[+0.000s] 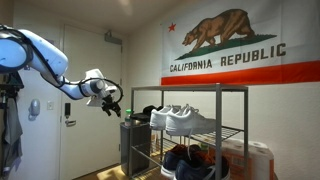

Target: Remove the green bottle from the grey bin and place it on top of the shoe rack

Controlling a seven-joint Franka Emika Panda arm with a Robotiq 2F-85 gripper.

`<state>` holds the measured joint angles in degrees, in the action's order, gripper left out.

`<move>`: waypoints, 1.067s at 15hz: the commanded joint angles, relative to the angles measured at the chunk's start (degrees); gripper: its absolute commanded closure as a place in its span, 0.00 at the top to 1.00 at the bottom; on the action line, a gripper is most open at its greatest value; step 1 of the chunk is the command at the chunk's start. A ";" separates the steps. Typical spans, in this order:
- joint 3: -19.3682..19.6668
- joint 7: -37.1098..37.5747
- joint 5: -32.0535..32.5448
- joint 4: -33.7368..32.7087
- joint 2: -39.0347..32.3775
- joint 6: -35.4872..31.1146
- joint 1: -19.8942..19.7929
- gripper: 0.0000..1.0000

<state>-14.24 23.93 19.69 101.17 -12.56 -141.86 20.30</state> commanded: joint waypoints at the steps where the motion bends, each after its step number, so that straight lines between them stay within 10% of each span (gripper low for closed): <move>1: 3.46 5.49 7.07 -5.57 -4.20 -2.97 3.24 1.00; 16: 9.93 23.44 32.47 -21.35 -12.24 9.46 11.52 1.00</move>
<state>-4.41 45.32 49.38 83.94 -23.06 -138.70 30.38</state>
